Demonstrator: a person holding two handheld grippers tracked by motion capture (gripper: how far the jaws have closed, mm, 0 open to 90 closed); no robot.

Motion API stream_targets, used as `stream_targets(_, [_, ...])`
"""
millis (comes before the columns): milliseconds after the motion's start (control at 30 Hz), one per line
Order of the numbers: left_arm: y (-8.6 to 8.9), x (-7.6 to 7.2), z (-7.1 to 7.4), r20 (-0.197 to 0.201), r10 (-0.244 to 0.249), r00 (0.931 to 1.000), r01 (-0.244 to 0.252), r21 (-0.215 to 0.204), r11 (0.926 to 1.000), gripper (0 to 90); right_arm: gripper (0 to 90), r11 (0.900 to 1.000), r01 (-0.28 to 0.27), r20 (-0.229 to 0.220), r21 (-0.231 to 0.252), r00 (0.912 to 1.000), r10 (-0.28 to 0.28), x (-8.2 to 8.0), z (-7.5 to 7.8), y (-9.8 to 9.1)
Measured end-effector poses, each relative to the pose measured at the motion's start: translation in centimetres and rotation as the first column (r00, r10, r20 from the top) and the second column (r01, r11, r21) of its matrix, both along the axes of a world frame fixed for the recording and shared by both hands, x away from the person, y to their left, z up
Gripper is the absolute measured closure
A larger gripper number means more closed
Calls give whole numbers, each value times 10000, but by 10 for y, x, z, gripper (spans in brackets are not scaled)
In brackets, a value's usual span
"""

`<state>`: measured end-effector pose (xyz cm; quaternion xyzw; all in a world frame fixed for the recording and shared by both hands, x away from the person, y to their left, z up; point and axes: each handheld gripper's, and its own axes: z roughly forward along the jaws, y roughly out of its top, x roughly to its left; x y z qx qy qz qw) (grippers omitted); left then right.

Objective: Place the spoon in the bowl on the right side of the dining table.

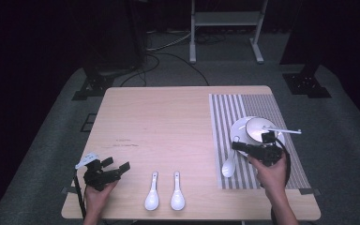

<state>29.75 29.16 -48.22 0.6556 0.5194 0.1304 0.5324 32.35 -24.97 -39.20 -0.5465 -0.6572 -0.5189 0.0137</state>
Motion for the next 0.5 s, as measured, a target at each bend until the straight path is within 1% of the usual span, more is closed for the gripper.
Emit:
stream_targets(33, [0,0,0,0,0,10000,0,0,10000,6,846,10000,0,0,0,10000,0,0,0,0])
stream_targets(133, [0,0,0,4,0,10000,0,-1,10000,6,847,9994,329,90,142,9994,-331,7,8,-11])
stream_targets(300, [0,0,0,4,5,10000,-5,-12,10000,6,847,9941,1053,154,243,9943,-1057,23,20,-31])
stream_targets(333, [0,0,0,1,-11,10000,11,10,10000,6,847,9889,1448,209,338,9891,-1456,30,25,-41])
stream_targets(367, [0,0,0,0,-12,10000,12,9,10000,6,847,9889,1448,209,338,9891,-1456,30,25,-41])
stream_targets(500, [0,0,0,-4,-7,10000,7,21,10000,6,847,9747,2148,175,612,9762,-2162,41,32,-57])
